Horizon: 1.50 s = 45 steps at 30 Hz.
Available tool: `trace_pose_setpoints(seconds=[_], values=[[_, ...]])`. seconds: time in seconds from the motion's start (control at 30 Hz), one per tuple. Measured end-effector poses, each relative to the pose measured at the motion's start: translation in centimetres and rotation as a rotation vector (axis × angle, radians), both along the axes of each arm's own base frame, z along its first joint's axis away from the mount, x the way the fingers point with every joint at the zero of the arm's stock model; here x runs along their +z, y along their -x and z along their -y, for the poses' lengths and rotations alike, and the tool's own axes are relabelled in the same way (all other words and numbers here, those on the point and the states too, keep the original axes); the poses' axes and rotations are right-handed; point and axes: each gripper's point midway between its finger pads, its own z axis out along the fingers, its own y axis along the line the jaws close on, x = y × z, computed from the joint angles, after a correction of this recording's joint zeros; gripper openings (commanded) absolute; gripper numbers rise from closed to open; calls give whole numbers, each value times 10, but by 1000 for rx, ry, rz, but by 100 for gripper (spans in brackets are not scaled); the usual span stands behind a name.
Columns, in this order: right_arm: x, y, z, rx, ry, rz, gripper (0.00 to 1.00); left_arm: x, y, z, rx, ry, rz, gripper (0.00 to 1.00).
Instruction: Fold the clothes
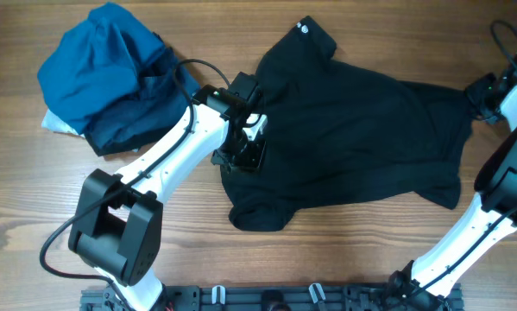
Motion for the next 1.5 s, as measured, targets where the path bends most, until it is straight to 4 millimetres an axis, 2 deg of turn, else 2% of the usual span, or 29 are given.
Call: trace_pose_setpoints(seconds=[0.07, 0.13, 0.2, 0.23, 0.27, 0.37, 0.53, 0.67, 0.73, 0.8, 0.87, 0.97, 1.03, 1.13, 1.17, 1.27, 1.33, 1.4, 1.5], values=[[6, 6, 7, -10, -11, -24, 4, 0, -2, 1, 0, 4, 7, 54], [19, 4, 9, 34, -55, 1, 12, 0, -4, 2, 3, 9, 14, 55], [31, 7, 1, 89, -129, 33, 23, 0, -7, 4, 3, 18, 29, 56], [37, 12, -4, 116, -161, 37, 31, 0, -8, 5, 3, 21, 34, 57], [48, 22, -14, 138, -212, 29, 34, 0, -10, 6, 3, 24, 41, 59], [86, 40, -35, 198, -259, 34, 35, 1, -12, 8, 3, 34, 50, 62], [162, 61, -63, 291, -226, 109, 43, 1, -10, 7, 3, 29, 42, 64], [245, 103, -95, 314, -158, 184, 52, 0, 8, -2, -7, -14, -29, 65], [269, 126, -113, 318, -147, 193, 55, -1, 20, -4, -42, -44, -52, 64], [282, 149, -129, 322, -152, 183, 56, -8, 32, -3, -95, -84, -54, 62], [282, 165, -141, 330, -180, 146, 56, -25, 50, -6, -158, -144, -59, 61], [268, 175, -148, 339, -223, 93, 55, -50, 77, -14, -223, -206, -83, 55], [261, 177, -149, 347, -233, 77, 55, -67, 86, -23, -242, -250, -69, 43], [255, 177, -150, 352, -241, 67, 56, -81, 90, -37, -221, -309, -56, 8], [253, 177, -151, 355, -245, 62, 58, -81, 88, -40, -209, -324, -44, 4], [242, 171, -152, 365, -234, 58, 61, -81, 87, -43, -179, -348, -43, 4], [220, 170, -148, 345, -229, 25, 66, -79, 93, -47, -173, -362, -71, 4], [184, 177, -140, 282, -233, -46, 70, -77, 100, -52, -172, -381, -102, 4], [129, 192, -128, 173, -242, -148, 70, -75, 100, -52, -169, -381, -101, 4]])
